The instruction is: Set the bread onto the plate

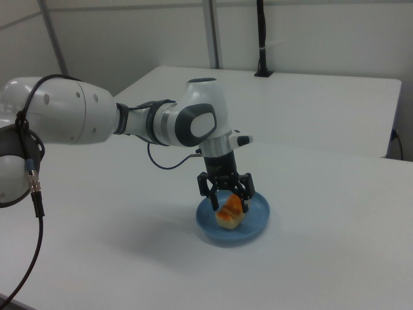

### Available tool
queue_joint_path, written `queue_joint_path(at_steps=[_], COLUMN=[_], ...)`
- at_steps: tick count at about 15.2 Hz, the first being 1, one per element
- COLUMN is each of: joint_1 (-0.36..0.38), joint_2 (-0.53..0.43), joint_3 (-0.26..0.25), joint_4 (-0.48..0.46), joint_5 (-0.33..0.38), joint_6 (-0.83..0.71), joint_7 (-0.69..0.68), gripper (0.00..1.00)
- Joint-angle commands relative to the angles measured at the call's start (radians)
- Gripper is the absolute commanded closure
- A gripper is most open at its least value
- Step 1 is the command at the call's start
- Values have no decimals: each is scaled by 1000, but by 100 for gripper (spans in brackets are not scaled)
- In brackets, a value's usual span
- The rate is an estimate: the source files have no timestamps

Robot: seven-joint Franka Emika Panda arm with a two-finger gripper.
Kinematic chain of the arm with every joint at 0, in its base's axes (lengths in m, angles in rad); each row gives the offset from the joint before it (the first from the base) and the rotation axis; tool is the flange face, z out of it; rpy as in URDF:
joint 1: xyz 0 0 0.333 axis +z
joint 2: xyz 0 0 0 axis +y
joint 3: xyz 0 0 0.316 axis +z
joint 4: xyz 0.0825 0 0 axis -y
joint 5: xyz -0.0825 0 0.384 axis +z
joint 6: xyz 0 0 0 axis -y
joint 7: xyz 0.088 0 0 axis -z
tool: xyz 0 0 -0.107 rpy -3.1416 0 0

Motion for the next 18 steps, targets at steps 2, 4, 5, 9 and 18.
queue_joint_path(at_steps=[2,4,5,9,18], joint_1=[14,54,81,175,226], joint_2=[-57,-103,-131,-261,-491], joint_3=[-5,-3,-3,-3,27], joint_4=[15,19,21,21,-20], joint_5=[11,13,11,10,175], joint_6=[-20,-93,-130,-227,-386], joint_7=[14,17,26,238,316], gripper=[0,0,0,0,0])
